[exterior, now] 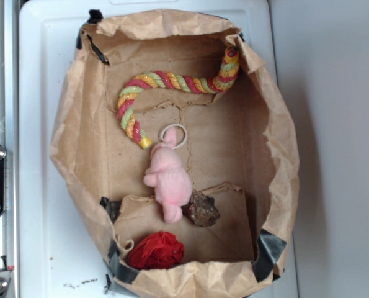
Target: Grab the multicolored rope.
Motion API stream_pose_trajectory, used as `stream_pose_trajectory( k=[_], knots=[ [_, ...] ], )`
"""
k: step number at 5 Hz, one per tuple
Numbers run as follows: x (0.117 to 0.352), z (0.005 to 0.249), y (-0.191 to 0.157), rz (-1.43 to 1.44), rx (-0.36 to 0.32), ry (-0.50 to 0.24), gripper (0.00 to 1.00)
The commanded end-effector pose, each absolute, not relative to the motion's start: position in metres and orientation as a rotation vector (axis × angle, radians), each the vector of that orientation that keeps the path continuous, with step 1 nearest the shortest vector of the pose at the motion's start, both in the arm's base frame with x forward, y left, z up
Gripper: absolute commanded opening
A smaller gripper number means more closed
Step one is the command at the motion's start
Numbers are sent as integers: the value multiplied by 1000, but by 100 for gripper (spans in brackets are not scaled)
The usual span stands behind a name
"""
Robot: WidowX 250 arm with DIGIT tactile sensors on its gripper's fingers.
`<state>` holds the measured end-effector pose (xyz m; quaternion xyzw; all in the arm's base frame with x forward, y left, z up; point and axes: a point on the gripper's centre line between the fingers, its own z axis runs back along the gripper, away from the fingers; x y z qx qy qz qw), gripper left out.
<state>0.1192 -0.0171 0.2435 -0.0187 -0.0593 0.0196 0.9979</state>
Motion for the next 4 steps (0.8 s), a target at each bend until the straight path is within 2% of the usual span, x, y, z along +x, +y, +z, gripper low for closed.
stream_pose_trajectory(
  k=[1, 2, 4],
  knots=[
    [119, 244, -17, 39, -37, -119, 100],
    [147, 244, -5, 44, -47, -159, 100],
    [173, 230, -1, -10, -41, -175, 100]
  ],
)
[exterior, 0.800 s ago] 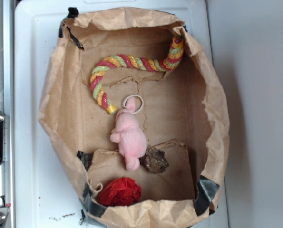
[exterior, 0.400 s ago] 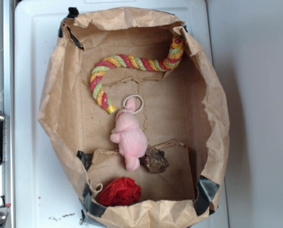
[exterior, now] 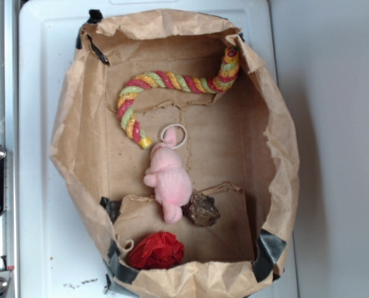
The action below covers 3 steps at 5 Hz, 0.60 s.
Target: Grab the multicolored rope.
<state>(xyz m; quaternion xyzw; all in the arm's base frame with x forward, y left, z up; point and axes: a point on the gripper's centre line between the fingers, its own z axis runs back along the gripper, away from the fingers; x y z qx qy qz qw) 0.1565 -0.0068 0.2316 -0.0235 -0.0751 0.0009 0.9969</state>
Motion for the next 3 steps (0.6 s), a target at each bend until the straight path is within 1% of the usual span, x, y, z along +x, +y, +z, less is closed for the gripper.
stream_pose_trajectory(
  k=[1, 3],
  knots=[
    [189, 224, 5, -47, -55, -192, 100],
    [234, 208, 14, -118, -83, -225, 100]
  ],
)
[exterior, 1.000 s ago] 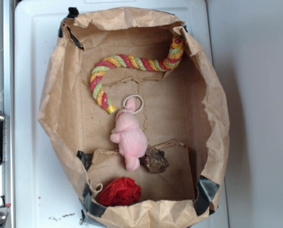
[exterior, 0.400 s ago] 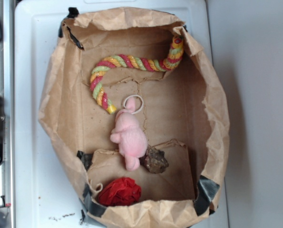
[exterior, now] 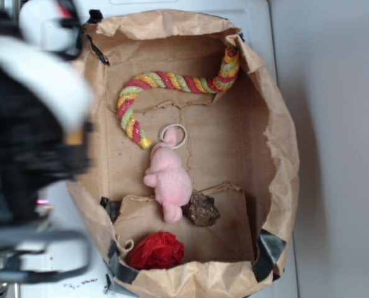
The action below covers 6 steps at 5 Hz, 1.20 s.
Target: Grab the multicolored rope.
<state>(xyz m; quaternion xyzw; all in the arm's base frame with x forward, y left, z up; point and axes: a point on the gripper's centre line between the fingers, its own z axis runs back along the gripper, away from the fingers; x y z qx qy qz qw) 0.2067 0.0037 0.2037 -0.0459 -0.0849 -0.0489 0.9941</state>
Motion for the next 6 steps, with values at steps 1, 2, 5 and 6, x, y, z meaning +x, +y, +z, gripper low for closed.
stream_pose_trajectory(
  k=[1, 2, 5, 6],
  knots=[
    [255, 193, 16, -166, -86, -247, 100],
    [275, 184, 19, -178, -84, -282, 100],
    [309, 143, 39, -250, -73, -341, 100],
    [309, 135, 42, -271, -43, -353, 100]
  ],
)
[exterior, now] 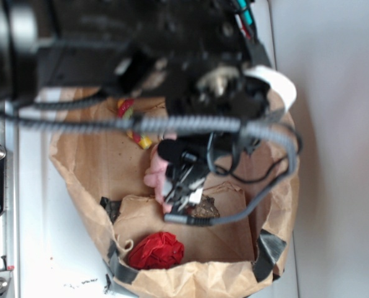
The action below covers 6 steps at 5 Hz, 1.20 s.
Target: Grab the multicolored rope.
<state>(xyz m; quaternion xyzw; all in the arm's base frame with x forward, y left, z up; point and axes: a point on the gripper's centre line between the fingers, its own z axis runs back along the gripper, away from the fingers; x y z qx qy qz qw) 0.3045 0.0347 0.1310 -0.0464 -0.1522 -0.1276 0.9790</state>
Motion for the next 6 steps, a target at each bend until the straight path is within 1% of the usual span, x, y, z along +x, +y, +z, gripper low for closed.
stream_pose_trajectory(
  k=[1, 5, 6],
  knots=[
    [313, 129, 47, -207, 0, -316, 100],
    [313, 129, 47, -207, 0, -316, 100],
    [293, 172, 16, -55, -12, -321, 100]
  ],
)
